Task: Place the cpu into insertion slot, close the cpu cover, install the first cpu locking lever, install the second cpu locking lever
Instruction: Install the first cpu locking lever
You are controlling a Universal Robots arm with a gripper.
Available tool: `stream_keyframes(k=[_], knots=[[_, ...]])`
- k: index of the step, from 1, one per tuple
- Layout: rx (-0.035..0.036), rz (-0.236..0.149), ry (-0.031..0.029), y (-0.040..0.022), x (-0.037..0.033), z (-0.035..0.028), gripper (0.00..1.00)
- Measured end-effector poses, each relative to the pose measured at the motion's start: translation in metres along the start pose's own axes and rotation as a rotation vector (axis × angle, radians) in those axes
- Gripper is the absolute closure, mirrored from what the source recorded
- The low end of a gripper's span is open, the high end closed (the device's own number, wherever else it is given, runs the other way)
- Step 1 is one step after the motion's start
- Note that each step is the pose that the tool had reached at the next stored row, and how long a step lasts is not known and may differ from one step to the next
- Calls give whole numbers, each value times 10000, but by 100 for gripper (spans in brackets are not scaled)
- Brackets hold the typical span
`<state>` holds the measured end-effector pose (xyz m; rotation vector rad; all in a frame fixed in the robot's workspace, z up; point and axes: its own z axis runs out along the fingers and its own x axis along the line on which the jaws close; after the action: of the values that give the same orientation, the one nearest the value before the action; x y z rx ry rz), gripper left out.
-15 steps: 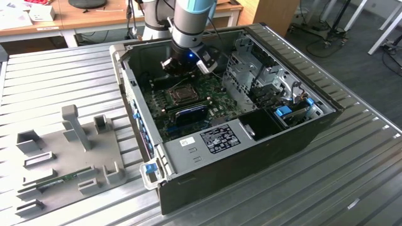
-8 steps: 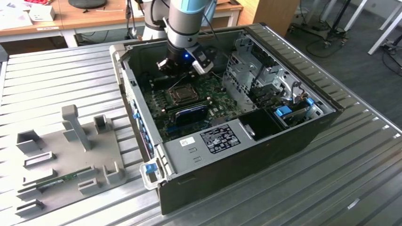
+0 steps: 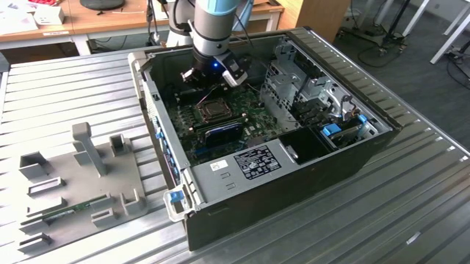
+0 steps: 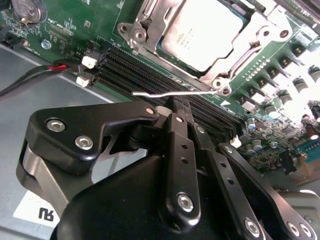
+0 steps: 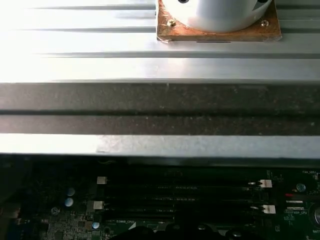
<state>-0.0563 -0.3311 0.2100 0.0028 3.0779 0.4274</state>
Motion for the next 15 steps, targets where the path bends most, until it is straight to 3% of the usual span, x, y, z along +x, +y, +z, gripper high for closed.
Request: stream_keyframes(k=[7, 15], knots=[[-2, -2, -8, 21, -2, -73, 90], [-1, 2, -9, 9, -5, -95, 90]])
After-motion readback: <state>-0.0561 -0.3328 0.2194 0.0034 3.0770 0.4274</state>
